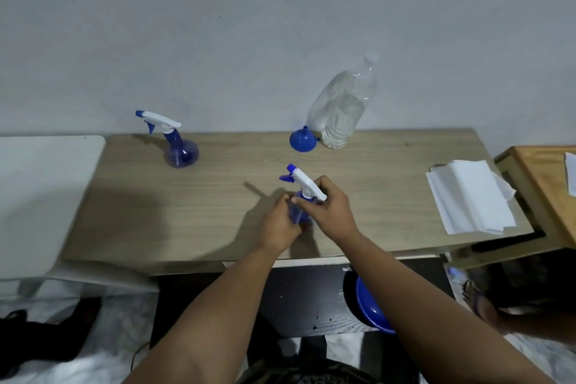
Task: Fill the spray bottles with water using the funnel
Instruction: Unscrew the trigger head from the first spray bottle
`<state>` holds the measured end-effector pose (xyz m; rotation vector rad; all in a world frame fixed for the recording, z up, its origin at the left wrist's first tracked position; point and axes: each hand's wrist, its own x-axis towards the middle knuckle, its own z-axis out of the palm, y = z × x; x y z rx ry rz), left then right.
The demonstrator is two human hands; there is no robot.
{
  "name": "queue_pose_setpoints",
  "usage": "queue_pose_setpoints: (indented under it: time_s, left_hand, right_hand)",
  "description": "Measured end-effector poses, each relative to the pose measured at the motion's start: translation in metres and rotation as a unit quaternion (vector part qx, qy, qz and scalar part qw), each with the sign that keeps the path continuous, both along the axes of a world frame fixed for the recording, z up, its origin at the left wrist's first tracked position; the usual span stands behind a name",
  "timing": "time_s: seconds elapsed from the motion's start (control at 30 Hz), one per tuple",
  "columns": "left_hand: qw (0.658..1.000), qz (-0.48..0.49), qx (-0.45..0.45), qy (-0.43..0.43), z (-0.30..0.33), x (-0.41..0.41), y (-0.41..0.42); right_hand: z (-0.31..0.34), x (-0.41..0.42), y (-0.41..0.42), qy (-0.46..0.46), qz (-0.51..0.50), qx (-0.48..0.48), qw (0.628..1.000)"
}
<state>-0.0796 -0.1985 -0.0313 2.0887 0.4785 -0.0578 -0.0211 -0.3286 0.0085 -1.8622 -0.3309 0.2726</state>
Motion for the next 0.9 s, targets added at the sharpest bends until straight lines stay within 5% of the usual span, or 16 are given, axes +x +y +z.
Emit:
queue_pose_setpoints:
  time_s: [0.37, 0.9]
  left_hand:
    - [0.997, -0.036, 0.069, 0.009, 0.010, -0.003, -0.007]
    - [0.997, -0.060, 0.050, 0.022, 0.021, -0.009, -0.014]
  right_hand:
    - [0.001, -0.005, -0.010, 0.037, 0.027, 0.008, 0.999]
    - [0.004, -0.006, -0.025, 0.035, 0.049, 0.007, 0.998]
